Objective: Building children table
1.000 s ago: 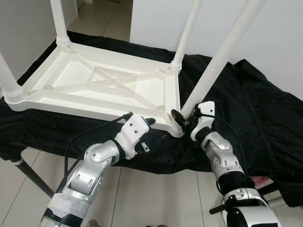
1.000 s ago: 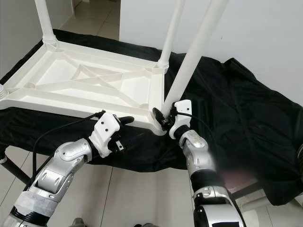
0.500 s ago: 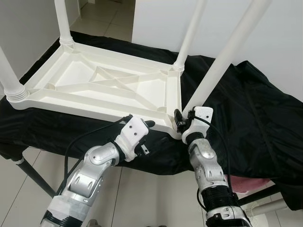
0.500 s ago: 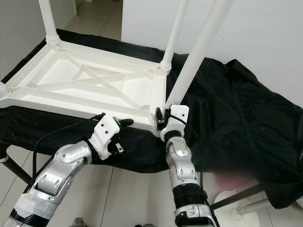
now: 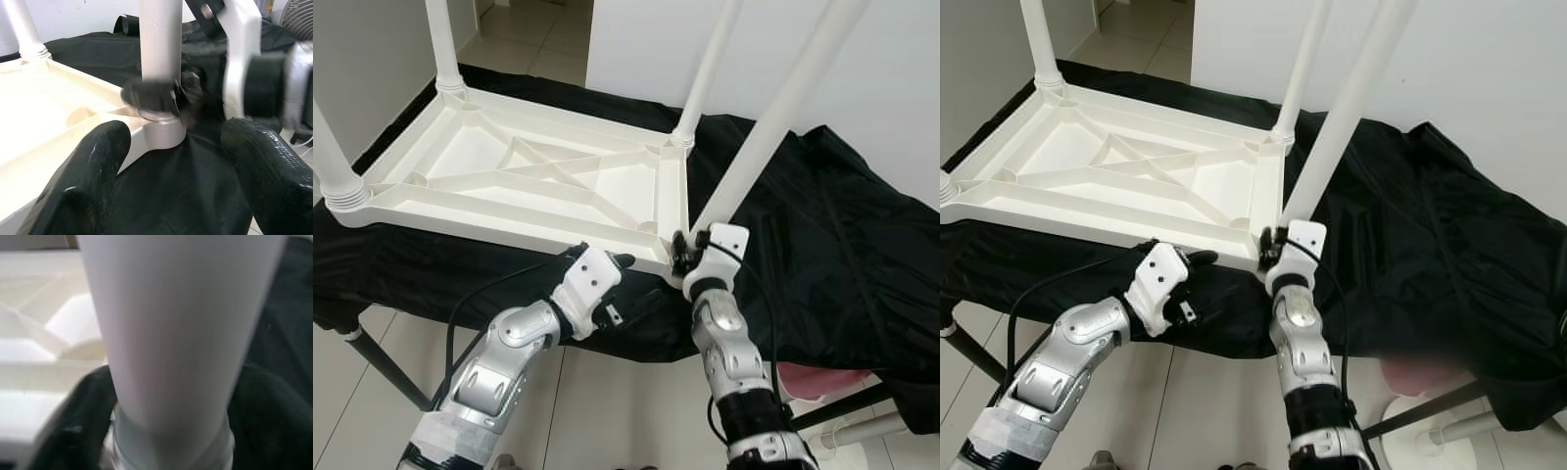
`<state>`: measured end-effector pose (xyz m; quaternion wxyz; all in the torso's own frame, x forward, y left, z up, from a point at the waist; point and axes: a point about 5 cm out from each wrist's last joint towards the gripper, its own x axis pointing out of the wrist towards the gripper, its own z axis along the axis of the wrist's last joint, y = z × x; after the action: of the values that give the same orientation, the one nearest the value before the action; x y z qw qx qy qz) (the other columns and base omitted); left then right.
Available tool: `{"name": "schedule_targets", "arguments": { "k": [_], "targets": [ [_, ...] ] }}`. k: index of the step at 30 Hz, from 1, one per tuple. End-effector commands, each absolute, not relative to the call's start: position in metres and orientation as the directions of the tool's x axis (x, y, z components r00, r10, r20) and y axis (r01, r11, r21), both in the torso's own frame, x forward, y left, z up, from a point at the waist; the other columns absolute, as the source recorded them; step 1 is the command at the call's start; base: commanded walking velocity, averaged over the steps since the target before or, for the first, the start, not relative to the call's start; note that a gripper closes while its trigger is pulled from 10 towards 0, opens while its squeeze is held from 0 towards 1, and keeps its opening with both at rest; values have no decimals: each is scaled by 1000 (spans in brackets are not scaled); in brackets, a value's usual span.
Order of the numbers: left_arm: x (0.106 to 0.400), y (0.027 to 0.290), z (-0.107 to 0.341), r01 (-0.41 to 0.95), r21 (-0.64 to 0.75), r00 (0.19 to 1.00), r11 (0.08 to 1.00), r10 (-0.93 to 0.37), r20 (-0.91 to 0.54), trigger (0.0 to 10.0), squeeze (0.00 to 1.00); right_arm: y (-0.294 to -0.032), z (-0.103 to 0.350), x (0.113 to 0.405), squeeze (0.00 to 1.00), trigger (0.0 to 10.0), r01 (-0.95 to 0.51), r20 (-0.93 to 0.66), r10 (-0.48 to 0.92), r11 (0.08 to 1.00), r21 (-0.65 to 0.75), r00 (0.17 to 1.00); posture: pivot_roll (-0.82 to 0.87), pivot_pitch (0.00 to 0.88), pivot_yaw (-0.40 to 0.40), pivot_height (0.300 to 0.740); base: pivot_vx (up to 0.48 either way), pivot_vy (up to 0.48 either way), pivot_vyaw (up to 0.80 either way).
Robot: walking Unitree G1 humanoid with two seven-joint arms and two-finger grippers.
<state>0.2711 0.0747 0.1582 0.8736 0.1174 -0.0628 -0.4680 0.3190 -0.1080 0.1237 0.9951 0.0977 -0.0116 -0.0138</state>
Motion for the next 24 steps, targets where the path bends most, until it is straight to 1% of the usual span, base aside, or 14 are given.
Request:
{"name": "schedule_targets", "arguments": {
  "k": [1,3,5,7,10,11,12,13,16,18,19,22,24],
  "targets": [
    [267,70,155,815,248,542,524,-841,-5,10000,0,-112,124,317,1000,10000,22,28,-28,978,208,999,94,86,-176,740,0,0,0],
    [267,70,155,815,248,542,524,-841,-5,10000,0,-112,124,317,1000,10000,22,28,-28,978,208,999,94,86,-176,740,0,0,0],
    [267,69,155,815,247,541,523,-841,-5,10000,0,-114,126,316,1000,10000,-37,67,25,981,189,997,91,81,-175,740,0,0,0],
    [267,69,155,815,247,541,523,-841,-5,10000,0,-114,126,316,1000,10000,-37,67,25,981,189,997,91,81,-175,740,0,0,0],
    [267,69,155,817,248,539,521,-842,-7,10000,0,-118,127,315,1000,10000,-93,97,77,981,172,992,89,80,-174,740,0,0,0],
    [266,68,155,818,248,538,519,-843,-8,10000,0,-120,127,314,620,10000,-120,111,102,979,165,989,89,80,-174,740,0,0,0],
    [266,68,155,818,248,538,519,-843,-8,10000,0,-120,127,314,620,10000,-120,111,102,979,165,989,89,80,-174,740,0,0,0],
    [266,68,155,818,250,537,518,-844,-10,10000,0,-124,127,313,0,10000,-148,119,130,975,163,984,88,79,-173,740,0,0,0],
    [266,68,155,818,250,537,518,-844,-10,10000,0,-124,127,313,0,10000,-148,119,130,975,163,984,88,79,-173,740,0,0,0],
    [266,68,154,819,250,536,516,-844,-13,10000,0,-132,128,315,0,10000,-241,143,223,963,124,964,85,82,-166,740,0,0,0],
    [266,68,154,819,250,536,516,-844,-13,10000,0,-132,128,315,0,10000,-241,143,223,963,124,964,85,82,-166,740,0,0,0],
    [265,67,154,823,247,532,511,-847,-18,10000,0,-143,130,320,0,10000,-378,157,365,924,57,918,85,85,-160,740,0,0,0],
    [264,67,154,824,247,531,511,-847,-18,10000,0,-144,131,320,0,10000,-399,158,388,916,48,908,85,85,-160,740,0,0,0]
  ]
}}
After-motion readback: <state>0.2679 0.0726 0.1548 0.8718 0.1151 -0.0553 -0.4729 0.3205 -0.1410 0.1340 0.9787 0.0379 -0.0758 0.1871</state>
